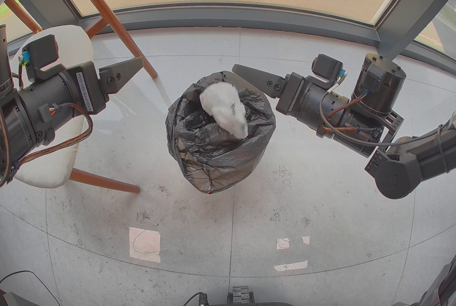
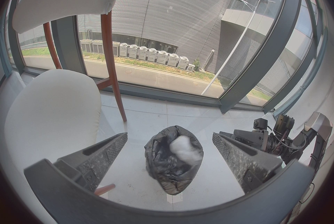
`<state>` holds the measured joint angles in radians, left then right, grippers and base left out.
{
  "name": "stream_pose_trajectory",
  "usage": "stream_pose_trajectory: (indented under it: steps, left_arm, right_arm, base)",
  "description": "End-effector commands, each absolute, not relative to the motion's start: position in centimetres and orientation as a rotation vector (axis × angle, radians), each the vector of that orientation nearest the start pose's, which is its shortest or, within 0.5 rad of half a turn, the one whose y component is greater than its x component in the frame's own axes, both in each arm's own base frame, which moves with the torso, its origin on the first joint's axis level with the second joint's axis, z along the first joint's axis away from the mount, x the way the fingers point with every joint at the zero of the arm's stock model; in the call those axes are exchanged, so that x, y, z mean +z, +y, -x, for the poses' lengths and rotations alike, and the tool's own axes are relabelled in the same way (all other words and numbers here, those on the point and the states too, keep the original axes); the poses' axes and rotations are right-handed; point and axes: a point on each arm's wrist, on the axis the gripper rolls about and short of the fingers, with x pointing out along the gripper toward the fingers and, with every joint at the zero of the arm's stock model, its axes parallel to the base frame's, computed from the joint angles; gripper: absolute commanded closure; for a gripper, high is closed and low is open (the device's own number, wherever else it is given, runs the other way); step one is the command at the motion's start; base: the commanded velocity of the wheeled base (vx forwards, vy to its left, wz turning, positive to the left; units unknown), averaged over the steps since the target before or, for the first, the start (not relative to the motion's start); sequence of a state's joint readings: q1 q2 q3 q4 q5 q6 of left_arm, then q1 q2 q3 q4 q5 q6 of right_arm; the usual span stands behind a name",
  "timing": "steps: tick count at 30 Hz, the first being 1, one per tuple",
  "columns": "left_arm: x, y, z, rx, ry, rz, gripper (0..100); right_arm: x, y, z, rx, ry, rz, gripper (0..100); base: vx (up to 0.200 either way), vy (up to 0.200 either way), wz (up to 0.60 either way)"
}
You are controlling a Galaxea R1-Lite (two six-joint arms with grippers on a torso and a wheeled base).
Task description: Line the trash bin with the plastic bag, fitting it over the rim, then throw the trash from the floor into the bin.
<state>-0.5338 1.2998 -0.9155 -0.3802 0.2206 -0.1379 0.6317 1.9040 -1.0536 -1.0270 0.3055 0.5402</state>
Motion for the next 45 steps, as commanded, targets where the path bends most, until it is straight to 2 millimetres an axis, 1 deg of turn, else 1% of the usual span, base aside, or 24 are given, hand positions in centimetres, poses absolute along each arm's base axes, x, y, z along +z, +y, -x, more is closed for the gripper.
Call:
stream_pose_trajectory:
  steps: [1,3,6,8,9,10,11,15,16,20,22,23,24,25,26,27,30,35,36,39,40,42,43,45]
  left_arm:
    - [28.9,-10.4,-18.6,-0.308,0.040,0.130,0]
    - [28.7,-10.3,-18.5,-0.308,0.044,0.128,0]
    - [27.5,-8.7,-18.3,-0.244,0.071,0.118,0]
    - [27.2,-8.0,-17.5,-0.234,0.067,0.121,0]
    - [27.0,-7.4,-16.5,-0.226,0.061,0.123,0]
    - [26.9,-7.2,-16.4,-0.223,0.061,0.124,0]
    - [26.5,-6.1,-15.5,-0.187,0.057,0.125,0]
    - [25.6,-4.3,-13.2,-0.131,0.039,0.131,0]
    - [24.9,-3.3,-11.9,-0.092,0.030,0.135,0]
    - [23.8,-1.7,-9.5,-0.002,0.011,0.137,0]
    - [22.9,-0.6,-7.4,0.118,-0.008,0.141,0]
    - [22.9,-0.6,-7.4,0.118,-0.008,0.141,0]
    - [22.2,0.1,-6.2,0.234,-0.023,0.149,0]
    - [21.8,0.4,-5.7,0.284,-0.034,0.156,0]
    - [21.8,0.4,-5.7,0.284,-0.034,0.156,0]
    - [20.6,0.8,-3.9,0.378,-0.080,0.196,0]
    - [18.5,0.9,-1.9,0.432,-0.080,0.220,0]
    - [13.7,0.6,4.0,0.432,-0.004,0.202,0]
    - [12.8,0.5,4.4,0.415,0.024,0.205,0]
    - [12.9,0.5,4.2,0.402,0.031,0.246,0]
    - [13.2,0.5,4.1,0.392,-0.003,0.266,0]
    - [13.0,0.4,3.9,0.365,-0.003,0.267,0]
    - [12.7,0.4,3.8,0.332,0.011,0.268,0]
    - [11.8,0.3,3.4,0.279,0.046,0.263,0]
  right_arm:
    - [22.3,21.6,-29.1,0.941,0.068,-0.527,0]
    - [22.4,21.0,-28.9,0.924,0.063,-0.528,0]
    - [22.0,17.6,-27.7,0.850,0.068,-0.484,0]
    - [21.7,16.3,-27.1,0.814,0.069,-0.461,0]
    - [21.5,15.0,-26.4,0.773,0.064,-0.440,0]
    - [21.5,14.7,-26.2,0.766,0.061,-0.437,0]
    - [21.7,13.3,-25.3,0.716,0.044,-0.429,0]
    - [22.1,11.3,-23.6,0.625,0.014,-0.437,0]
    - [22.0,10.0,-22.5,0.554,0.000,-0.439,0]
    - [21.8,7.5,-19.8,0.476,-0.022,-0.441,0]
    - [21.0,5.1,-17.1,0.409,-0.036,-0.432,0]
    - [21.0,5.1,-17.1,0.409,-0.036,-0.432,0]
    - [20.0,3.6,-15.5,0.338,-0.049,-0.388,0]
    - [19.8,2.8,-14.6,0.304,-0.071,-0.355,0]
    - [19.8,2.8,-14.6,0.304,-0.071,-0.355,0]
    - [19.5,1.3,-12.1,0.220,-0.136,-0.271,0]
    - [18.8,0.3,-9.5,0.133,-0.198,-0.212,0]
    - [16.1,-0.6,-4.9,-0.039,-0.228,-0.111,0]
    - [15.7,-0.5,-4.0,-0.058,-0.235,-0.099,0]
    - [14.3,-0.1,-1.9,-0.090,-0.215,-0.086,0]
    - [13.1,0.2,-0.4,-0.101,-0.214,-0.079,0]
    - [11.2,0.6,1.4,-0.100,-0.212,-0.060,0]
    - [10.1,0.6,1.9,-0.110,-0.177,-0.045,0]
    - [9.8,0.5,1.5,-0.152,-0.109,-0.041,0]
  base:
    - [0.000,0.000,0.00]
    - [0.000,0.000,0.00]
    - [0.000,0.000,0.00]
    - [0.000,0.000,0.00]
    - [0.000,0.000,0.00]
    - [0.000,0.000,0.00]
    - [0.000,0.000,0.00]
    - [0.000,0.000,0.00]
    - [0.000,0.000,0.00]
    - [0.000,0.000,0.00]
    - [0.000,0.000,0.00]
    - [0.000,0.000,0.00]
    - [0.000,0.000,0.00]
    - [0.000,0.000,0.00]
    - [0.000,0.000,0.00]
    - [0.000,0.000,0.00]
    - [0.000,0.000,0.00]
    - [0.000,0.000,0.00]
    - [0.000,0.000,0.00]
    - [0.000,0.000,0.00]
    - [0.000,0.000,0.00]
    - [0.000,0.000,0.00]
    - [0.000,0.000,0.00]
    - [0.000,0.000,0.00]
